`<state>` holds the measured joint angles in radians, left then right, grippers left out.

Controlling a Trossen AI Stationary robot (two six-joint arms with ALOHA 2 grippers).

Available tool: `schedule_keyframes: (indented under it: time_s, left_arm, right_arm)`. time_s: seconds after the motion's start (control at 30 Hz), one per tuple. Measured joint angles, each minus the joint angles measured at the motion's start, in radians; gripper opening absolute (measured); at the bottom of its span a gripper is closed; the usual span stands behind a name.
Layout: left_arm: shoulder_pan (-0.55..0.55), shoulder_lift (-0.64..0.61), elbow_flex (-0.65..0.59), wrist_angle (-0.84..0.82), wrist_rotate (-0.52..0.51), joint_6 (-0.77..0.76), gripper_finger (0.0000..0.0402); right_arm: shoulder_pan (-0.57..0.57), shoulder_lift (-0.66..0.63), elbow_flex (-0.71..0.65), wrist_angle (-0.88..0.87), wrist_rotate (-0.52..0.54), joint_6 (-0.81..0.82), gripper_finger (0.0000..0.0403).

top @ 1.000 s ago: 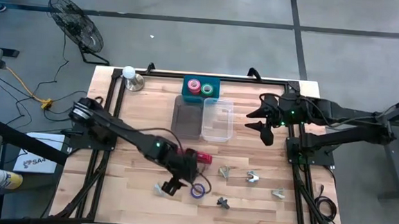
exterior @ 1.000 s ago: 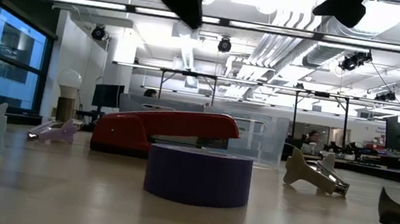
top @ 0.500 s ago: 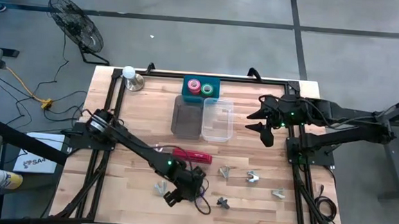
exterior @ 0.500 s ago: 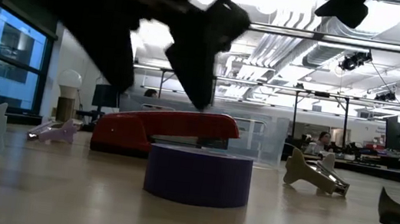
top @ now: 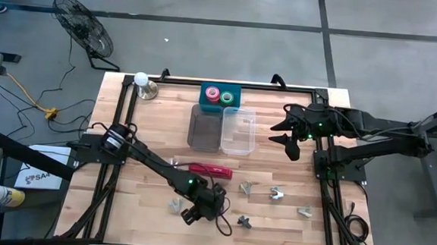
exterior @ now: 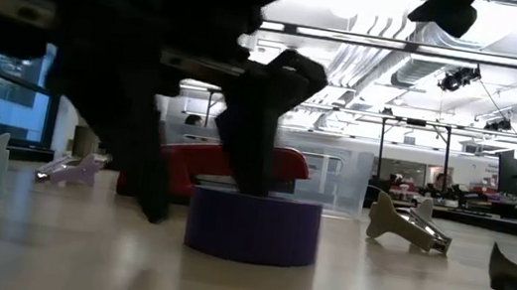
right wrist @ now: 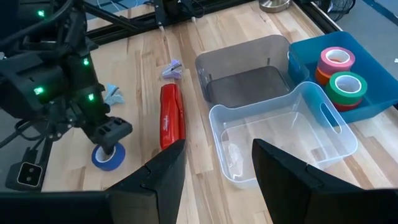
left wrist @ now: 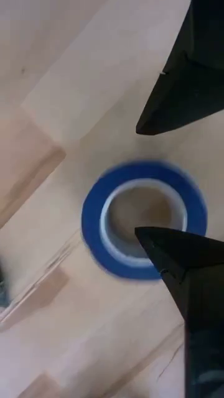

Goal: Pick and place Stapler, Stapler remover, tape
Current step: Put the violet tape into the blue bin

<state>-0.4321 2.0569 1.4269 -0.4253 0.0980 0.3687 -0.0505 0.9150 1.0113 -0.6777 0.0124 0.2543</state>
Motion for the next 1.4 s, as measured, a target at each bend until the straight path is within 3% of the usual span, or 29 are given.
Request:
schedule_keyframes:
  time_s: [0.37, 0.67, 0.83, 1.17, 1.4]
  left_arm:
    - [0.0, 0.01, 0.001, -0.016, -0.041, -0.003, 0.0157]
    - [0.001, 0.009, 0.0, -0.033, -0.066, -0.062, 0.004]
    - [0.001, 0.011, 0.018, -0.057, -0.086, -0.115, 0.0036]
    - [0.042, 0.014, 0.305, -0.383, -0.283, -0.077, 0.0036]
    - [0.133, 0.013, 0.587, -0.445, -0.423, -0.001, 0.0036]
  right_arm:
    - [0.0, 0.0, 0.0, 0.0, -0.001, 0.0, 0.0177]
    - [0.0, 0.0, 0.0, 0.001, -0.003, 0.001, 0.0177]
    - [0.0, 0.0, 0.0, 0.001, -0.014, 0.011, 0.0177]
    - [0.0, 0.0, 0.0, 0.001, -0.023, 0.004, 0.0177]
    - [0.0, 0.0, 0.0, 0.02, -0.028, -0.036, 0.0177]
